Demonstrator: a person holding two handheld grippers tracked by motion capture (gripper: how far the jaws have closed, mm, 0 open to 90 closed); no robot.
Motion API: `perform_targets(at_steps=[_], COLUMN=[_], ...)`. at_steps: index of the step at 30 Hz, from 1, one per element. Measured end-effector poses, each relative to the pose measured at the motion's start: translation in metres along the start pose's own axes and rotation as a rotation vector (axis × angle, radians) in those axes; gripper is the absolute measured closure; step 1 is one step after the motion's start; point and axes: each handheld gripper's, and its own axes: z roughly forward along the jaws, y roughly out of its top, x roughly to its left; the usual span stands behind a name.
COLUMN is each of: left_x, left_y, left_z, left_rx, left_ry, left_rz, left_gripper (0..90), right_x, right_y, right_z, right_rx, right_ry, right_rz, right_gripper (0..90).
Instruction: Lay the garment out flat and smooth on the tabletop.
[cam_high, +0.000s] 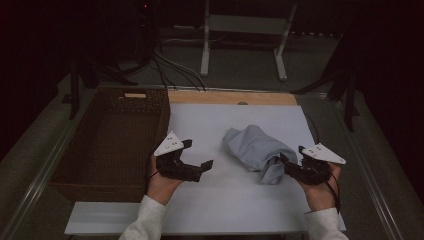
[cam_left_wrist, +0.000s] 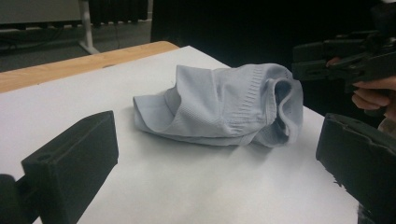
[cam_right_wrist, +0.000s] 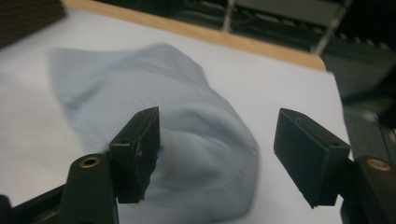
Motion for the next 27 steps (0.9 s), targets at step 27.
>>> perform_targets(at_steps=[27], left_x=[-0.001], left_y=[0.0], left_z=[0.0], left_rx=[-0.006], left_ry=[-0.003], left_rz=[0.003], left_gripper=[0.1], right_x=[0.048], right_y=[-0.011], right_z=[0.031], right_rx=[0.057], right_ry=[0.199], right_rz=[-0.198], right_gripper=[41.6])
